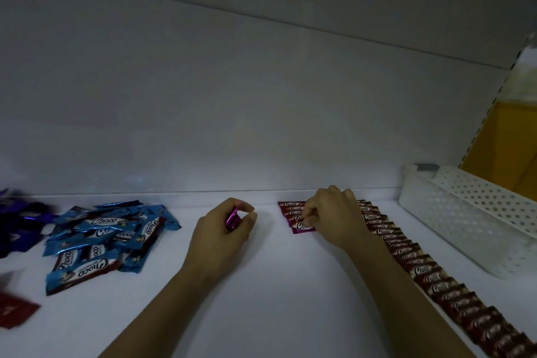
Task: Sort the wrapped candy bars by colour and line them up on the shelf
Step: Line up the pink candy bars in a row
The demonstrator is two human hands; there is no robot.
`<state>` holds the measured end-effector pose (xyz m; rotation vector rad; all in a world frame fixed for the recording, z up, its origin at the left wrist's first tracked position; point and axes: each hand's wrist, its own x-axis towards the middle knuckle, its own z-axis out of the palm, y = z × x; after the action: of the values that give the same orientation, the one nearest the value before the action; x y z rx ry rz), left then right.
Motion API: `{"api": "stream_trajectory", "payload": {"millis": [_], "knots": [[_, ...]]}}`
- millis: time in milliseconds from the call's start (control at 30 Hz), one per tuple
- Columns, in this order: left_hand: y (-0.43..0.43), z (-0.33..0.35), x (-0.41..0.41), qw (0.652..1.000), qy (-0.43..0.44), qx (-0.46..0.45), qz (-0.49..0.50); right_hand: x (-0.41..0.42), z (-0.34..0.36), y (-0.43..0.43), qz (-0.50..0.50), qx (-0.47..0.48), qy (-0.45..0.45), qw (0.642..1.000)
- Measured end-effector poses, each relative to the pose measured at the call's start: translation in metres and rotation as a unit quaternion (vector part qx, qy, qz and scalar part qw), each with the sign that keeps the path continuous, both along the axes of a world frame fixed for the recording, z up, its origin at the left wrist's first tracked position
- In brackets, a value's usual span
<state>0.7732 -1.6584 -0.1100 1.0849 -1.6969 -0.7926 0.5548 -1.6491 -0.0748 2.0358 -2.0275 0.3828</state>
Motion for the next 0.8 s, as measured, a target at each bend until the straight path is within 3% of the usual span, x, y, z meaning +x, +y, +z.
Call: {"api": "stream_trajectory", "payload": {"millis": [133, 200, 267, 333, 433, 567, 700, 733, 800], "knots": [[0.0, 0.0, 0.0, 1.0, 0.03, -0.005, -0.002, 0.002, -0.001, 0.003, -0.003, 0.003, -0.024, 1.0], [0.0, 0.002, 0.0, 0.998, 0.066, 0.004, -0.002, 0.009, 0.005, 0.005, 0.026, -0.019, -0.173, 0.984], [-0.001, 0.002, 0.001, 0.995, 0.098, 0.009, 0.006, 0.033, 0.015, 0.011, 0.079, 0.02, -0.404, 0.911], [-0.003, 0.001, 0.002, 0.99, 0.139, 0.022, 0.012, 0.061, 0.015, 0.017, 0.142, 0.113, -0.515, 0.838], [-0.007, 0.0, 0.005, 0.98, 0.194, 0.037, 0.018, 0.094, 0.002, 0.023, 0.209, 0.163, -0.562, 0.784], [-0.012, 0.001, 0.006, 0.964, 0.257, 0.063, 0.028, 0.102, -0.006, 0.02, 0.196, 0.091, -0.604, 0.767], [-0.01, 0.003, 0.009, 0.949, 0.299, 0.098, 0.028, 0.107, -0.012, 0.02, 0.209, 0.12, -0.599, 0.764], [-0.01, 0.004, 0.008, 0.928, 0.343, 0.143, 0.026, 0.11, -0.015, 0.02, 0.208, 0.106, -0.583, 0.778], [-0.007, 0.014, 0.002, 0.844, 0.465, 0.267, -0.01, 0.116, -0.02, 0.019, 0.2, 0.059, -0.552, 0.808]]}}
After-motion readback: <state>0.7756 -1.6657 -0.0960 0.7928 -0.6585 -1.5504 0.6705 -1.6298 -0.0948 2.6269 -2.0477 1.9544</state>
